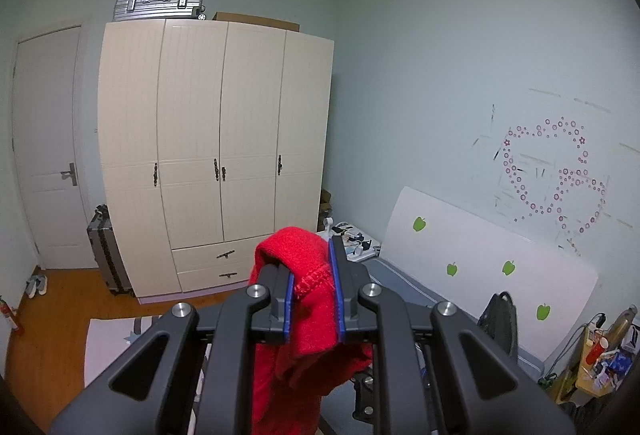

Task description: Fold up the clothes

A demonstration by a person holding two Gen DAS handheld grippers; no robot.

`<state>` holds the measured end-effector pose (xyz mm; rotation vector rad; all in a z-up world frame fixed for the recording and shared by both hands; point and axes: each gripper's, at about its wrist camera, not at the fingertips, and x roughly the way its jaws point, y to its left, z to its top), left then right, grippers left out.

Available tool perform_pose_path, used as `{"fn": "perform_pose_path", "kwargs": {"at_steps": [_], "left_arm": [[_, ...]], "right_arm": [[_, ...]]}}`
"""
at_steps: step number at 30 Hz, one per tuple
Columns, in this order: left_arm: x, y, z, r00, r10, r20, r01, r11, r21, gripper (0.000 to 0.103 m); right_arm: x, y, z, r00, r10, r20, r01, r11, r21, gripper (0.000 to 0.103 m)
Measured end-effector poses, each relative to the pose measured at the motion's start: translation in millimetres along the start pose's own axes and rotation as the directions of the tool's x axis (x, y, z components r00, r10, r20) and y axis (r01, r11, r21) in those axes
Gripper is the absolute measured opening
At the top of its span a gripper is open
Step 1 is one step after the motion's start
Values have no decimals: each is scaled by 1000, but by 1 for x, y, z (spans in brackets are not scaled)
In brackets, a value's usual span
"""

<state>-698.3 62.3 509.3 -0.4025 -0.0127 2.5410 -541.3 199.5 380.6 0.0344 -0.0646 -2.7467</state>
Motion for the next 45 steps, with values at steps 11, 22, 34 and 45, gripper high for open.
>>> {"fn": "perform_pose_path", "kwargs": {"at_steps": [11, 22, 34, 45], "left_arm": [[-2, 18, -5, 1000, 25, -7, -25, 999, -24, 12], [-90, -29, -51, 994, -2, 111, -1, 1000, 25, 13], [-161, -67, -16, 975, -39, 221, 30, 999, 44, 13], [52, 33, -25, 991, 129, -19, -130, 987, -99, 13]], "right_arm": [[-10, -23, 17, 978, 209, -3, -206, 970, 132, 10], [-103, -9, 62, 946, 325, 20, -324, 936, 138, 8], [-208, 24, 118, 938, 348, 5, -343, 921, 184, 8], [-25, -18, 49, 956, 188, -226, -112, 944, 310, 8]]}}
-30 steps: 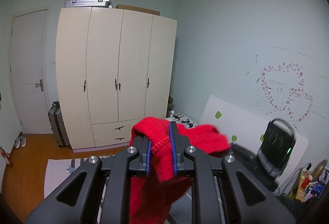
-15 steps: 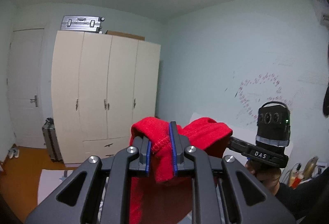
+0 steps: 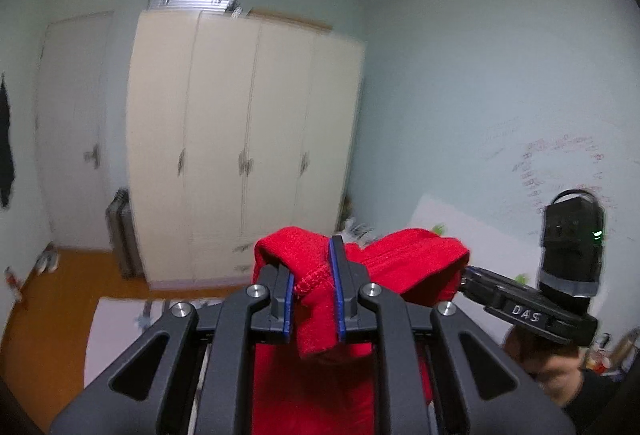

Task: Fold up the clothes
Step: 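Hold the red garment raised with both tools, tools close together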

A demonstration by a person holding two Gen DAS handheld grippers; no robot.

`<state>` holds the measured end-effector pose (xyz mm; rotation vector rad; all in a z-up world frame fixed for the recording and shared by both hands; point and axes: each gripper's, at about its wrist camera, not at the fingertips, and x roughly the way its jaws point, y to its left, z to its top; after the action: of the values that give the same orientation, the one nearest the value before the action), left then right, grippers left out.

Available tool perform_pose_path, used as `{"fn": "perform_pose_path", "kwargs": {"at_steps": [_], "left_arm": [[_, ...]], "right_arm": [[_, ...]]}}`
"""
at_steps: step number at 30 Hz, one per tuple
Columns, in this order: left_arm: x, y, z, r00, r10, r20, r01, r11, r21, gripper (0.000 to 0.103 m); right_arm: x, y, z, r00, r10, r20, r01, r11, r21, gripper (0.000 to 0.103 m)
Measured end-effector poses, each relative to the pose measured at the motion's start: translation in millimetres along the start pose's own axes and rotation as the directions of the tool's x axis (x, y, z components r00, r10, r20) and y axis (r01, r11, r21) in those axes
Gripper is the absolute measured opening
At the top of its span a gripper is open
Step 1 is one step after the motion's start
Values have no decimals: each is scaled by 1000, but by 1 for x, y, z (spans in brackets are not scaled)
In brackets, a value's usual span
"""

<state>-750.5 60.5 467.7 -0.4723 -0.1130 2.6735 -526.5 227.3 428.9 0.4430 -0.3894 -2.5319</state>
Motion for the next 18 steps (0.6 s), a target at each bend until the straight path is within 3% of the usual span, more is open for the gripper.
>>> {"fn": "perform_pose_path", "kwargs": {"at_steps": [3, 7, 10, 14, 16, 18], "left_arm": [[81, 27, -7, 996, 61, -69, -64, 997, -41, 13], [133, 30, 11, 991, 129, -23, -130, 992, -6, 13], [129, 27, 56, 990, 117, 75, -115, 993, -23, 13], [87, 7, 103, 975, 82, 206, -93, 995, 46, 13], [68, -2, 106, 973, 57, 222, -77, 994, 80, 13], [49, -8, 87, 975, 22, 222, -47, 993, 105, 13]], "right_arm": [[73, -35, -8, 995, -82, -62, 85, 995, 59, 8], [139, -65, 3, 987, -141, -71, 147, 984, 102, 7], [148, -66, 47, 990, -141, 0, 140, 986, 94, 7], [133, -50, 111, 985, -114, 129, 109, 993, 40, 7], [115, -40, 124, 981, -92, 172, 91, 996, 14, 7], [100, -36, 91, 984, -80, 162, 85, 996, -25, 7]]}}
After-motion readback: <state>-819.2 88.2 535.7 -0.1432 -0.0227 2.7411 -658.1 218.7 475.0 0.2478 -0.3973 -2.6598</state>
